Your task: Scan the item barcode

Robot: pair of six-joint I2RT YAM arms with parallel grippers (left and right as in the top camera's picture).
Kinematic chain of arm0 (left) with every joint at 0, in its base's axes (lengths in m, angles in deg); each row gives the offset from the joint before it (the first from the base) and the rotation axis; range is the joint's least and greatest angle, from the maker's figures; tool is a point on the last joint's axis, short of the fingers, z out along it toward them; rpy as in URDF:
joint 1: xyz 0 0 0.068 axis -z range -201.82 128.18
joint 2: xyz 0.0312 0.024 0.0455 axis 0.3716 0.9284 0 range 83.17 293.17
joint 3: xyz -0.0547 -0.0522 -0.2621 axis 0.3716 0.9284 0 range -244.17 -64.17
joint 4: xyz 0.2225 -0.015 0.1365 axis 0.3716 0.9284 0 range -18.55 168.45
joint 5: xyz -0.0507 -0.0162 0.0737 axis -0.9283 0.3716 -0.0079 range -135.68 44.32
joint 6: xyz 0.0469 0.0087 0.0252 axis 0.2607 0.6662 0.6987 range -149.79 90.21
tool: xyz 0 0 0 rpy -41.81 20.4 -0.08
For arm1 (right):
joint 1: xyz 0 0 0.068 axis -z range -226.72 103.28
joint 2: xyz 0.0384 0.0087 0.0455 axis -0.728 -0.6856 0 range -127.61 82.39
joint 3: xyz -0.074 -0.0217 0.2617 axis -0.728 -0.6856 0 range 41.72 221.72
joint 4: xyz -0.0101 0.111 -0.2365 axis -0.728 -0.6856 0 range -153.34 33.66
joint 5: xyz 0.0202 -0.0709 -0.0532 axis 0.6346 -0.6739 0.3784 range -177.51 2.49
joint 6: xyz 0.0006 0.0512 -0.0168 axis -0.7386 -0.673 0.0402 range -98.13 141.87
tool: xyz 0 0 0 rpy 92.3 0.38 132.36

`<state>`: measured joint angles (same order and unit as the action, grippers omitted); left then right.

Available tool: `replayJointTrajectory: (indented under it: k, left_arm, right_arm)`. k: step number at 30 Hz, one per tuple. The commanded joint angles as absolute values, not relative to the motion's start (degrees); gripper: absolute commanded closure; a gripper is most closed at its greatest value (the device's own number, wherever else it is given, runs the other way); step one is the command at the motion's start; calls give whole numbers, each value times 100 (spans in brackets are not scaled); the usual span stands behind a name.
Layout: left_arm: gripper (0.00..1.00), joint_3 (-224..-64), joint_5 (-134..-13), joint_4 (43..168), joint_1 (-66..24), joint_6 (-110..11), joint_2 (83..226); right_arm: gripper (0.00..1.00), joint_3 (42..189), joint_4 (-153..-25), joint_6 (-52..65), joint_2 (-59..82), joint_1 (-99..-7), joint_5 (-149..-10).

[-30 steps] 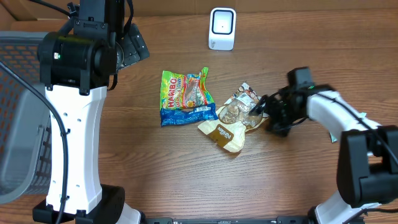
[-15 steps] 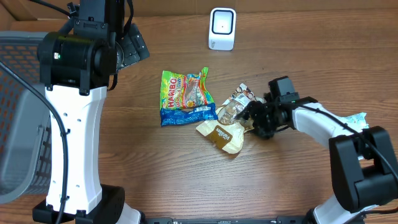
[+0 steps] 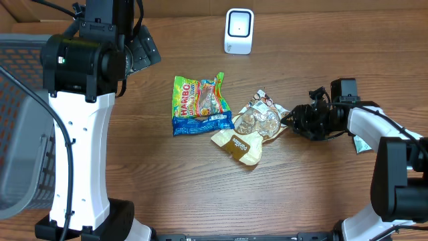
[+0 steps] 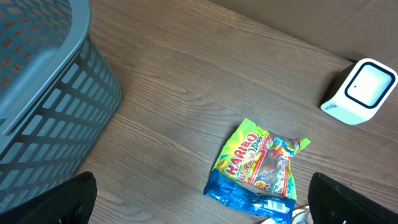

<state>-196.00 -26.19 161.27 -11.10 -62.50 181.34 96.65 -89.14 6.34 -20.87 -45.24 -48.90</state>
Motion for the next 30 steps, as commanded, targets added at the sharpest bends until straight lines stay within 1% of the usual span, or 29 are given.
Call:
replayJointTrajectory:
  k: [1,2,3,6,8,11,13,18,19,20,21,23,26,28,30]
  left_arm:
    - [0,-19703,-2621,16121,-1129,-6322,18132]
    - [0,-19703,-2621,16121,-1129,-6322,18132]
    - [0,-19703,-2621,16121,-1129,-6322,18132]
    - [0,-19703,-2621,16121,-1129,-6322,18132]
    - [0,-19703,-2621,16121,-1129,-6324,18132]
    - [0,-19703,-2621,16121,-1129,-6322,18132]
    - [0,-19703,-2621,16121,-1129,-6322,18132]
    - [0,-19703,-2621,16121,-1129,-6324,18132]
    - [0,-19703,-2621,16121,-1129,-6322,18132]
    - [0,-19703,-2621,16121,-1129,-6322,18132]
    - [0,-19703,-2621,16121,-1129,-6322,18132]
    - [0,-19703,-2621,16121,-1129,-6324,18132]
    - [0,-19703,-2621,16121,-1129,-6324,18132]
    - [0,-19703,-2621,16121,-1129,-6322,18132]
    - [0,-19703,-2621,16121,-1129,-6324,18132]
  right_arm:
    - [60,9786,-9421,344,-2124,-4629,-4095]
    - [59,9768,-9626,223,-2124,-4708,-4110]
    - [56,9742,-9760,167,-2124,-4797,-4143]
    - [51,9606,-9734,-386,-2124,-5149,-4693]
    - [50,9506,-9436,-1136,-2124,-5407,-5222]
    - [51,9390,-8649,-1831,-2124,-5713,-5483]
    - [57,9368,-8241,-2268,-2124,-5930,-5688]
    - [67,9368,-8101,-2336,-2124,-6059,-5898]
    - [72,9368,-8099,-2332,-2124,-6043,-5917]
    - [84,9372,-8103,-2312,-2124,-6006,-5920]
    - [96,9388,-8127,-2242,-2124,-5943,-5904]
    - [96,9475,-8278,-1702,-2122,-5770,-5657]
    - [96,9807,-8966,-406,-2122,-5370,-5260]
    - [96,10059,-9414,652,-2124,-5117,-5255]
    - [96,10271,-9712,1425,-2122,-4894,-5428]
